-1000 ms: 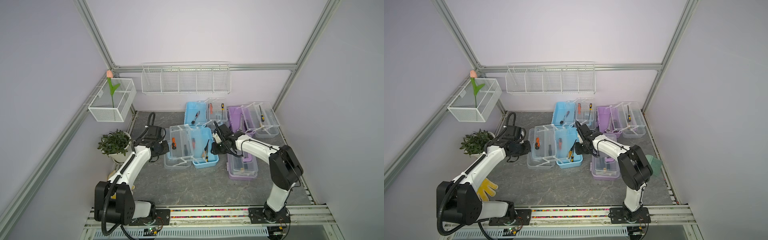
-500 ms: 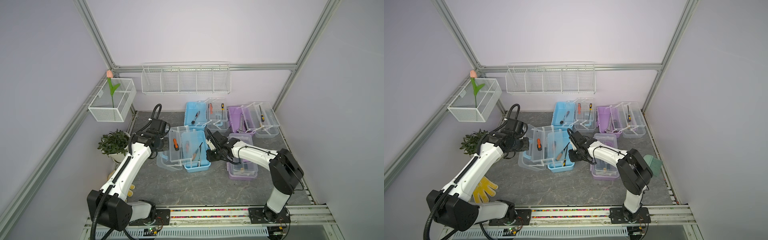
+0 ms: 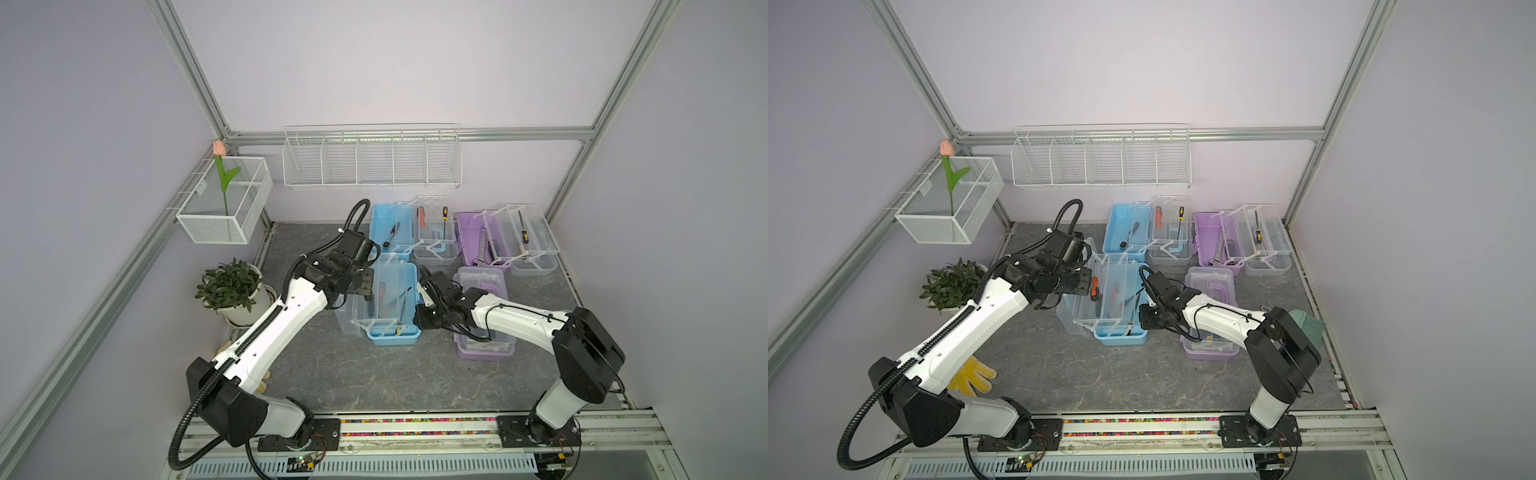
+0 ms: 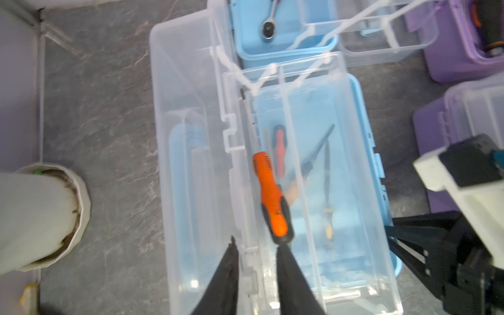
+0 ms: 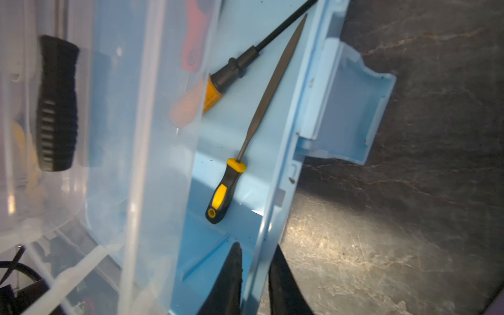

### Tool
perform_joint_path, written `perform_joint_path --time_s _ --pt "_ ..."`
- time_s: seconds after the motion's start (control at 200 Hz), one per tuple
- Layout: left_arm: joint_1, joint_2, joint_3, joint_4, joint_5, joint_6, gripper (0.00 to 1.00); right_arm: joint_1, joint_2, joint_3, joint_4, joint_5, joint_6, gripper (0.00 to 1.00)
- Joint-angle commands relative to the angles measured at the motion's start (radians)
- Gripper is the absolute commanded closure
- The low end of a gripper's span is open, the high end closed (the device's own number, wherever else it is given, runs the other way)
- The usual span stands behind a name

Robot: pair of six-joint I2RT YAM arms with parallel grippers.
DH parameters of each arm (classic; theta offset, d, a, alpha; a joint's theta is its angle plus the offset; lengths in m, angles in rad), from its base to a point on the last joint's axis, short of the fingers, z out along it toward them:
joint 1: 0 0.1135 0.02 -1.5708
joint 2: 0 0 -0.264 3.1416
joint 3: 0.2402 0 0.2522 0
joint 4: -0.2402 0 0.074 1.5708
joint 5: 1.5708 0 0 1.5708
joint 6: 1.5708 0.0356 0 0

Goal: Close toolboxes
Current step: Close the toolbox lid.

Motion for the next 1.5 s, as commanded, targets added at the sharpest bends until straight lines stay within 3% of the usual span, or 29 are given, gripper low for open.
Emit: perform_joint_path --time_s 0.0,0.57,0.78,1.1,1.22,1.324,1.379,1.494 --pt "-0.023 0.016 0.015 0.007 0.074 -0.033 0.61 0.006 -0.028 -0.003 0.066 -0.036 0.027 0.78" --pt "-0.11 0.037 0.032 0.11 0.141 -0.052 0.55 -0.063 -0.091 -0.056 0.038 -0.057 0.037 0.66" --pt "-0.134 0.065 0.042 0.127 0.15 -0.06 0.55 -0.079 -0.157 -0.04 -0.106 0.079 -0.033 0.62" --pt "-0.137 0.106 0.045 0.126 0.135 -0.068 0.54 -0.134 -0.253 -0.073 -0.133 0.112 -0.063 0.62" --pt "-0.136 0.115 0.028 0.126 0.066 -0.074 0.43 -0.157 -0.266 -0.068 -0.133 0.094 -0.081 0.59" --pt "-0.131 0.146 0.009 0.135 0.0 -0.107 0.11 -0.164 -0.265 -0.057 -0.132 0.08 -0.093 0.57" --pt "-0.131 0.171 0.018 0.128 -0.013 -0.137 0.0 -0.165 -0.264 -0.055 -0.13 0.071 -0.094 0.56" --pt "-0.118 0.232 0.026 0.133 -0.022 -0.15 0.01 -0.165 -0.265 -0.054 -0.137 0.074 -0.099 0.55"
